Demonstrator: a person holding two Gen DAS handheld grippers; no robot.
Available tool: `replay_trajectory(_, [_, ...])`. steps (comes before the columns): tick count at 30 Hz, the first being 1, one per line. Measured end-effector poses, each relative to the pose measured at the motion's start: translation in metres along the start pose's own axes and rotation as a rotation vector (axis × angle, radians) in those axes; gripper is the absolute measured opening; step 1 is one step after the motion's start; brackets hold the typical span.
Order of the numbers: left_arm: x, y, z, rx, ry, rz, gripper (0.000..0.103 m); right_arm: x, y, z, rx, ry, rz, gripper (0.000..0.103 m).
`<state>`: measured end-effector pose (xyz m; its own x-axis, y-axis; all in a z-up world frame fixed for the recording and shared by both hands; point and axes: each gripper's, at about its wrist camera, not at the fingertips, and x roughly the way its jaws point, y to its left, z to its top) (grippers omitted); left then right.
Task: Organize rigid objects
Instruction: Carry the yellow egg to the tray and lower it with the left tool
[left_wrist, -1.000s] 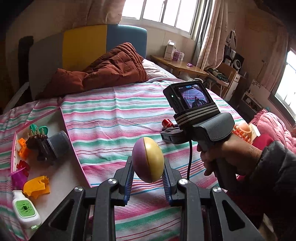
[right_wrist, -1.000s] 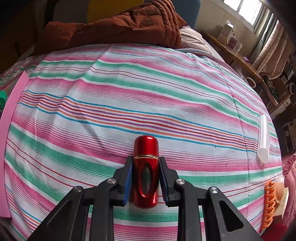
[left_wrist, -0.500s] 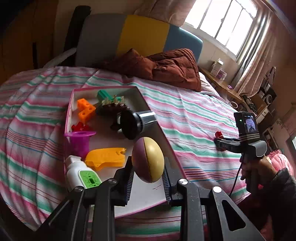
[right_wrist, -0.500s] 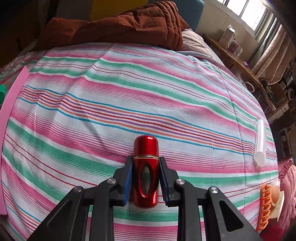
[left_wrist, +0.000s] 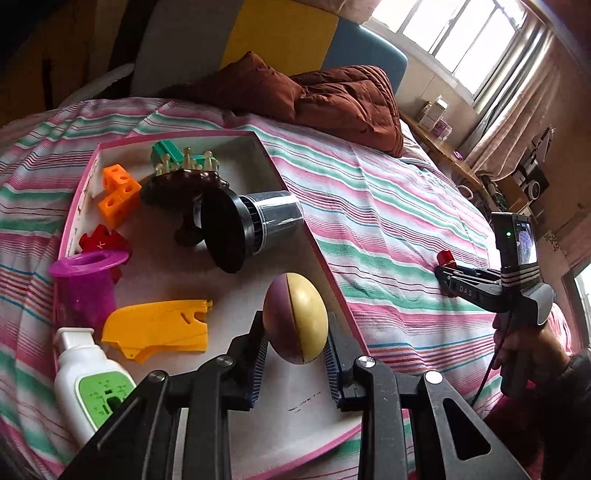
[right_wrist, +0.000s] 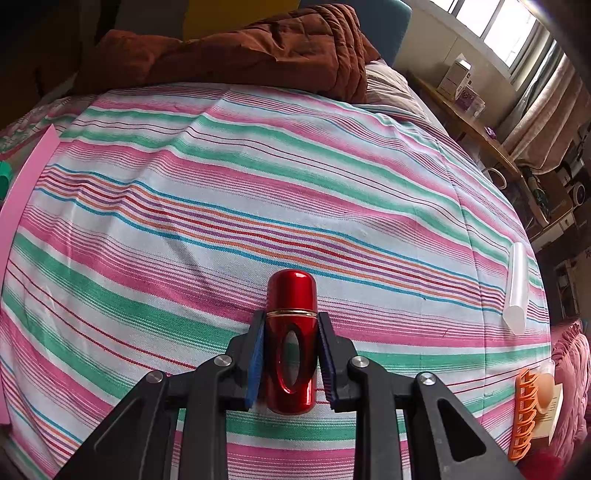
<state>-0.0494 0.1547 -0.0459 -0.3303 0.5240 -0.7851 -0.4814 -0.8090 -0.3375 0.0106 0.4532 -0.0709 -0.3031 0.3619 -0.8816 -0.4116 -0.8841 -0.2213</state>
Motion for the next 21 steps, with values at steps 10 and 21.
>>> replay_trajectory(10, [-0.012,0.0,-0.001,0.038,-0.029,0.04,0.03,0.001,0.002,0.001,-0.007,-0.001,-0.006,0.026])
replay_trajectory(21, [-0.045,0.003,-0.015,0.076,-0.088,0.107,0.035,0.0,0.004,0.0,-0.017,-0.005,-0.016,0.026])
